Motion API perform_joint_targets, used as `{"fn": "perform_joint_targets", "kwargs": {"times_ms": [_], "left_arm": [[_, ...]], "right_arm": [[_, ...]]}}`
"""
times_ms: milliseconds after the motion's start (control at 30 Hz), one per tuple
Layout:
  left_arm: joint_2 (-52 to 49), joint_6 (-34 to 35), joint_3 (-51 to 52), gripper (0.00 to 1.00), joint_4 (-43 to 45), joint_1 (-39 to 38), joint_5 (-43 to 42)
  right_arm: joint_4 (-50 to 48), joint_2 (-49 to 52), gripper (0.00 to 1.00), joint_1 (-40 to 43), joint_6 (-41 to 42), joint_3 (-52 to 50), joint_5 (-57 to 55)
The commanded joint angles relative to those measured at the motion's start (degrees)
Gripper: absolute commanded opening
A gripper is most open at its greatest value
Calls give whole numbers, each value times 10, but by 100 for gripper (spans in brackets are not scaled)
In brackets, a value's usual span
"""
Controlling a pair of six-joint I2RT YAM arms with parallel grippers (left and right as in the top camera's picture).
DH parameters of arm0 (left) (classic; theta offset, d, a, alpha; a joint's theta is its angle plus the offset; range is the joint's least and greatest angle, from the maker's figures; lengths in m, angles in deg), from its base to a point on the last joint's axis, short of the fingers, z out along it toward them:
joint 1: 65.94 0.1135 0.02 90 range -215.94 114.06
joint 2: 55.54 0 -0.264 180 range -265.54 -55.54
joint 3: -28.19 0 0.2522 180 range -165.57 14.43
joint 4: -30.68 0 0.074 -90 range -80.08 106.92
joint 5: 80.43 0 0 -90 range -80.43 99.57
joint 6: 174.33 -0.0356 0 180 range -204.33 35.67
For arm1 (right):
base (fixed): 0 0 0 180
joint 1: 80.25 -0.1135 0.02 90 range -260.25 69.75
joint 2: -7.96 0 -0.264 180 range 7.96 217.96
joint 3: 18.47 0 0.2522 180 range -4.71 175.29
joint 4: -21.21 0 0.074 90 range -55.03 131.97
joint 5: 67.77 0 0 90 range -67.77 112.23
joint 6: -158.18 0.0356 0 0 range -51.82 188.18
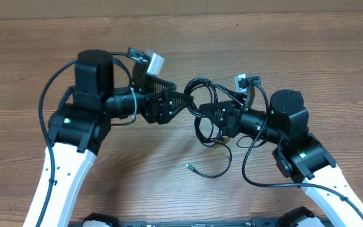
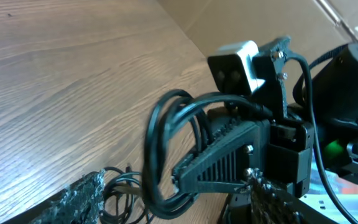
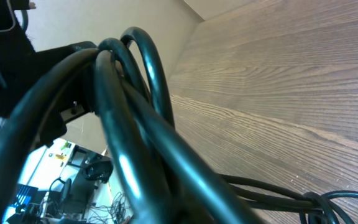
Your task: Untangle cables
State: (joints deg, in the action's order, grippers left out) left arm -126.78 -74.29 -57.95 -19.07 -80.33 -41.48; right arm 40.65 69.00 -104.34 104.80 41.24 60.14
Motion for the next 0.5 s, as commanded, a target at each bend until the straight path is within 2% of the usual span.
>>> {"fn": "perform_joint_targets", "kwargs": {"times_ms": [0, 67, 133, 167, 367, 467], "left_arm": [[12, -15, -13, 71, 4, -31, 38], [12, -14, -13, 62, 7, -40, 48], [12, -14, -13, 43, 10, -45, 64], [12, -10, -13, 40, 11, -45, 70], [12, -6, -13, 39, 20, -45, 79], [12, -6, -13, 45, 20, -45, 82]], "right_arm": [[-4, -2, 4, -2, -7, 13, -8], [-4, -2, 4, -2, -7, 13, -7], [-4, -2, 4, -2, -7, 13, -7], [-3, -2, 4, -2, -7, 13, -7], [11, -2, 4, -2, -7, 13, -5], [10, -2, 4, -2, -7, 13, -3]]}}
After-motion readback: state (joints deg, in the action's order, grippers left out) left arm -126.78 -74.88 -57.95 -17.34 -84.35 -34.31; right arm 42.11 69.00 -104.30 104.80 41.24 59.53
